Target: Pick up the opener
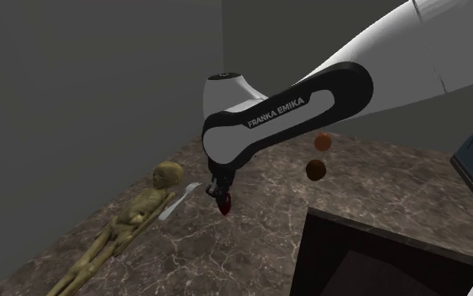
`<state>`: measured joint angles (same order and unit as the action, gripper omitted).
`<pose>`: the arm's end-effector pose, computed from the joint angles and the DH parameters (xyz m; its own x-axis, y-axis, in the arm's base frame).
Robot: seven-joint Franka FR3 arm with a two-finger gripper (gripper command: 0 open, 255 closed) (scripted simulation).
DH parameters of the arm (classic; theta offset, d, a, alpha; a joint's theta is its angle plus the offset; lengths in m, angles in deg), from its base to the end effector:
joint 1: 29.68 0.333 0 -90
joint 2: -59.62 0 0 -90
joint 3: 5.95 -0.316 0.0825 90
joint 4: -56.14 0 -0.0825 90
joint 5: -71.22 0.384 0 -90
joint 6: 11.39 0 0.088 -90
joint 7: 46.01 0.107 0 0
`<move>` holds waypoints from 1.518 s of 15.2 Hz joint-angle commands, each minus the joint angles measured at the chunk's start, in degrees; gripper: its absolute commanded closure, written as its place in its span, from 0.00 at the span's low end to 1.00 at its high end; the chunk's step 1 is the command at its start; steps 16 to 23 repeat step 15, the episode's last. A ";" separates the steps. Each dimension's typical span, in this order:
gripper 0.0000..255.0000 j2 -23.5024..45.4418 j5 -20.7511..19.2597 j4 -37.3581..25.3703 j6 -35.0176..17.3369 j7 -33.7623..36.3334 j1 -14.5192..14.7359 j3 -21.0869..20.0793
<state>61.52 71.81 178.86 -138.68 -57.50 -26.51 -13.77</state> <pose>0.5386 0.1046 0.3932 0.9253 0.3761 0.0485 0.3767 -0.9263 -0.0034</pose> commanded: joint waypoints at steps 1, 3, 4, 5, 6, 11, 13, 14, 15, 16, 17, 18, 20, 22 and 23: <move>1.00 -0.56 0.09 -0.73 1.30 -0.12 -0.05 0.04; 1.00 -1.22 0.19 -1.57 2.79 -0.18 -0.06 0.04; 1.00 -1.53 0.23 -2.01 3.53 -0.21 -0.07 0.05; 1.00 -1.83 0.27 -2.46 4.28 -0.23 -0.07 0.05; 1.00 -2.11 0.31 -2.93 5.03 -0.25 -0.08 0.06; 1.00 -3.37 0.47 -5.42 8.77 -0.34 -0.11 0.09; 1.00 -3.79 0.52 -6.51 10.27 -0.36 -0.12 0.11; 1.00 -3.83 0.53 -6.58 10.39 -0.37 -0.12 0.11; 1.00 -3.82 0.53 -6.59 10.39 -0.36 -0.12 0.11; 1.00 -3.82 0.53 -6.59 10.39 -0.36 -0.12 0.11; 1.00 -3.82 0.53 -6.59 10.39 -0.36 -0.12 0.11; 1.00 -3.82 0.53 -6.59 10.39 -0.36 -0.12 0.11; 1.00 -3.82 0.53 -6.59 10.39 -0.36 -0.12 0.11; 1.00 -3.82 0.53 -6.59 10.39 -0.36 -0.12 0.11; 1.00 -3.82 0.53 -6.59 10.39 -0.36 -0.12 0.11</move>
